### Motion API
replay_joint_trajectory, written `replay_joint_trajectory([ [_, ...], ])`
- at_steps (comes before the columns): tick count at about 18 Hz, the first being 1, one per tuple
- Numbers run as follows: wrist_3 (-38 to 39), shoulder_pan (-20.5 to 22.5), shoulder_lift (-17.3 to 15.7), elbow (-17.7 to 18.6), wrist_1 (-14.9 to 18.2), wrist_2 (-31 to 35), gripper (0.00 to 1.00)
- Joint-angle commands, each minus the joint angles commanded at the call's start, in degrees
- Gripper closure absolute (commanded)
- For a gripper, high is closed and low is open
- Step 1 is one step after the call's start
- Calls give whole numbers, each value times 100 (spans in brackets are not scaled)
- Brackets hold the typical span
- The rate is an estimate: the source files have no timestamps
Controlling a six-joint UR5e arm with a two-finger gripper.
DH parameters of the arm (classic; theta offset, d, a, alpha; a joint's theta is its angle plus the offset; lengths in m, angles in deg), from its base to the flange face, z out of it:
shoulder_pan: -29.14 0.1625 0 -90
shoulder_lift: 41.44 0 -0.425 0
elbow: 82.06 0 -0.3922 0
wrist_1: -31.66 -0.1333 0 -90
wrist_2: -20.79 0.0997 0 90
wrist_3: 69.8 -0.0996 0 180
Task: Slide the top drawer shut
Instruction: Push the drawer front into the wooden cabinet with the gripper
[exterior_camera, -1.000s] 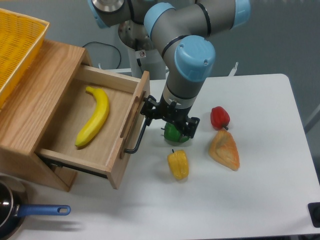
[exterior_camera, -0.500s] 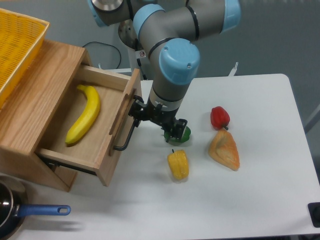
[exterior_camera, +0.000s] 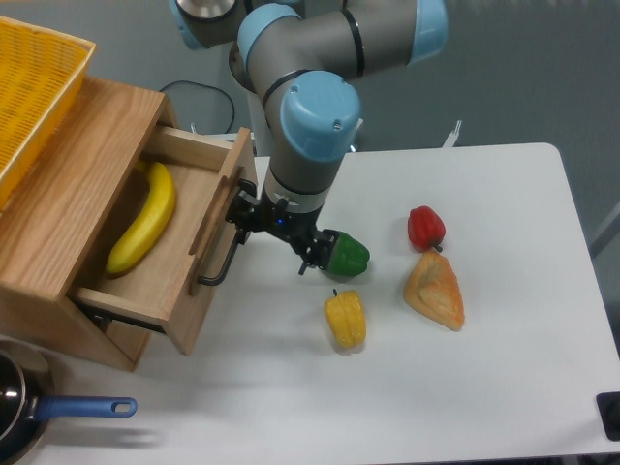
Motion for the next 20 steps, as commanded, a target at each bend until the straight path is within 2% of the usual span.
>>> replay_joint_trajectory([
  [20,580,-799,-44,9,0,-9,0],
])
